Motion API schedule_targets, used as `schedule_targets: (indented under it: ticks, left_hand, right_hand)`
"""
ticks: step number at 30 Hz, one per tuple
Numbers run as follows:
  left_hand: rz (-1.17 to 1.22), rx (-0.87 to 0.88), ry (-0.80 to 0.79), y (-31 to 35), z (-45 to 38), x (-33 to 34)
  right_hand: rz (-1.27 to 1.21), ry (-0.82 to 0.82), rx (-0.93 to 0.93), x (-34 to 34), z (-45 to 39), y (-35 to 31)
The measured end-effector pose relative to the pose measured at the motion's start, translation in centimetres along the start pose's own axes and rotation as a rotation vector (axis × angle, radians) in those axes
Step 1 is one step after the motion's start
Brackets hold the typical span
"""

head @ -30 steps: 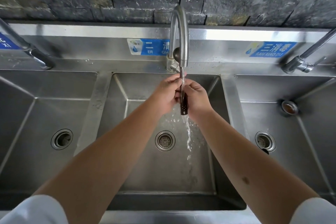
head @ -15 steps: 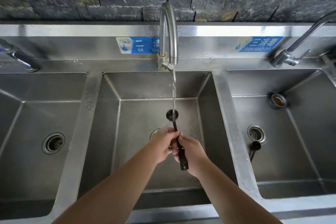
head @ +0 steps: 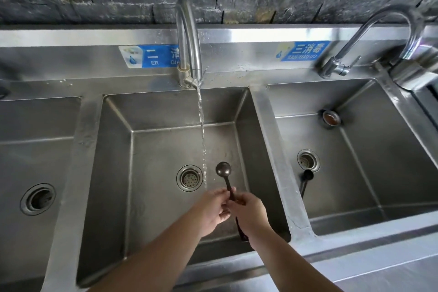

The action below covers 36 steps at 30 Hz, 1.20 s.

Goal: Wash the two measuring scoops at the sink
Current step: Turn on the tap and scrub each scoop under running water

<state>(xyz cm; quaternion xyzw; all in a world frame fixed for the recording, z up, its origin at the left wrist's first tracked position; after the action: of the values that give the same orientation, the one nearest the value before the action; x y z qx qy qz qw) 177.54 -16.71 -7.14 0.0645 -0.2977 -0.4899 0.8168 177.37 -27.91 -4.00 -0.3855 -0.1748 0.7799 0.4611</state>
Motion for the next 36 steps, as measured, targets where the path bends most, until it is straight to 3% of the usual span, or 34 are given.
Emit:
schedule_targets:
  ticks: [4,9,14,18,27,36]
  left_hand:
    - [-0.008,0.018,-0.048,0.1,0.0,1.5]
    - [-0.129,0.127,-0.087,0.9,-0.1,4.0]
    - [-0.358,0.315,0.034,2.5,-0.6,10.0]
    - [-0.463,0.426,0.067,2.7,-3.2,16.9]
    - [-0.684,0.291,0.137,-2.3,-15.6,28.1]
    - [-0.9,0.18,0.418,-7.2,-27.4,26.6]
  right_hand:
    - [0.109,0.055,-0.068,-1.6,-0.3,0.3]
    - [-0.079,-0.008,-0.056,-3.9,-1.1,1.4]
    - [-0.14,-0.033,-0.114,-8.7,-2.7,1.2]
    - [-0.129,0.089,-0.096,-15.7,-5.5,1.8]
    - [-0.015,0.05,0.068,-27.8,-16.4,9.0]
    - [0.253,-0.133,0.132,-24.5,-28.5,16.8]
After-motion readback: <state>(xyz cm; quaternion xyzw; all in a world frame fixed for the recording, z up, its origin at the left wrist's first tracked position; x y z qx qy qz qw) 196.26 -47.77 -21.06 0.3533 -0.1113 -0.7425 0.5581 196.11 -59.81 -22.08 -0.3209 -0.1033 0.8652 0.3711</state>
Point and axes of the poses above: each hand's wrist, its own z-axis away from the middle knuckle, its own x-axis out of the palm, y = z × x, the point moved 3 cm from there along -z, towards the middle knuckle, and after that the axes turned 6 degrees about z, right-handed, at the moved point
